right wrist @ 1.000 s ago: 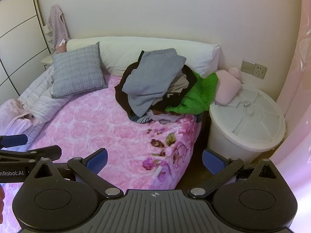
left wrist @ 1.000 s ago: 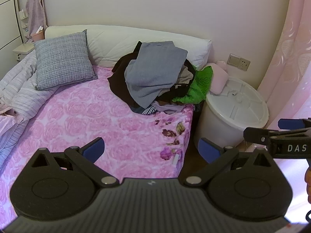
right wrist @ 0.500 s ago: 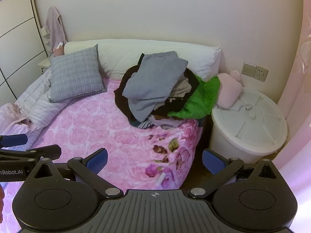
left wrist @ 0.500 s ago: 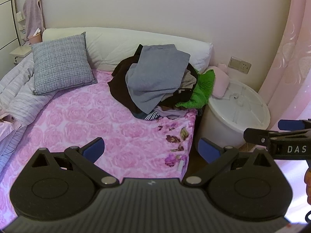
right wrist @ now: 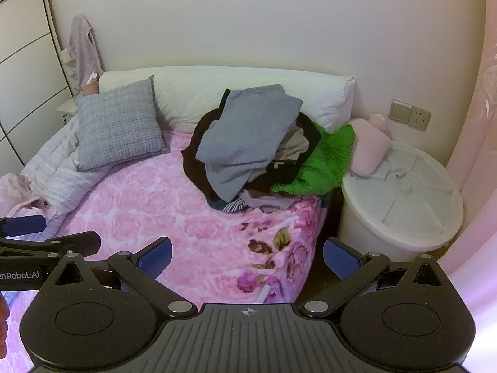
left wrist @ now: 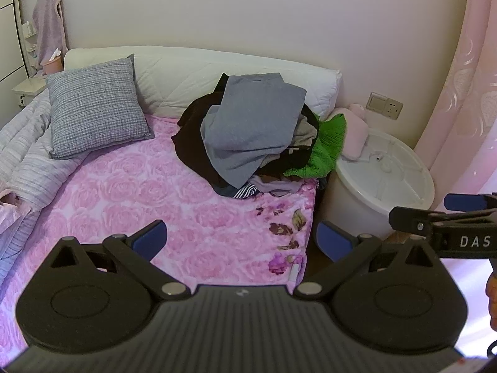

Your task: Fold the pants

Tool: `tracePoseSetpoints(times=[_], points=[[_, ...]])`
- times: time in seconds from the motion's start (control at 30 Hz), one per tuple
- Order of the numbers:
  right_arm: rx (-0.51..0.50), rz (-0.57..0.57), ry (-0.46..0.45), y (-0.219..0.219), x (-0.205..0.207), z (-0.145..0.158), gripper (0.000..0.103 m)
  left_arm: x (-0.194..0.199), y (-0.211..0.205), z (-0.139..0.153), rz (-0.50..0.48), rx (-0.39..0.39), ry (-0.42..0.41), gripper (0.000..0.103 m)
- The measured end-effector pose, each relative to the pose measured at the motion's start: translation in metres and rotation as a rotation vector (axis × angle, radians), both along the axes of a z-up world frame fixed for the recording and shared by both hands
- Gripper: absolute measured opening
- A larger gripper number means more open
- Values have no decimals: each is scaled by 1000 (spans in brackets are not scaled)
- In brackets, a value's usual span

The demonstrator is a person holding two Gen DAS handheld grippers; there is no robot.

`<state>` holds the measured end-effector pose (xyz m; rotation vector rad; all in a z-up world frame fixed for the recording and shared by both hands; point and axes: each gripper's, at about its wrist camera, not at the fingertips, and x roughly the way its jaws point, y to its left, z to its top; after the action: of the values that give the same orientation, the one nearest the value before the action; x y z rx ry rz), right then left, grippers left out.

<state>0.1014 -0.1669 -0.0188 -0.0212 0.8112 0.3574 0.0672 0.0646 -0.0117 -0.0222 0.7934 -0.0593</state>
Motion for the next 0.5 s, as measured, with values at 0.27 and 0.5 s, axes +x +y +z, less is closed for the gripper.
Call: tracePoseSetpoints(times=[0.27,0.5], points=[[2,-9,2,-1,9,-1,101,14,0,1,3,10,0,102],[-3,-9,-14,-3,23,-5,101,33,-1,-4,15,15,16,102]])
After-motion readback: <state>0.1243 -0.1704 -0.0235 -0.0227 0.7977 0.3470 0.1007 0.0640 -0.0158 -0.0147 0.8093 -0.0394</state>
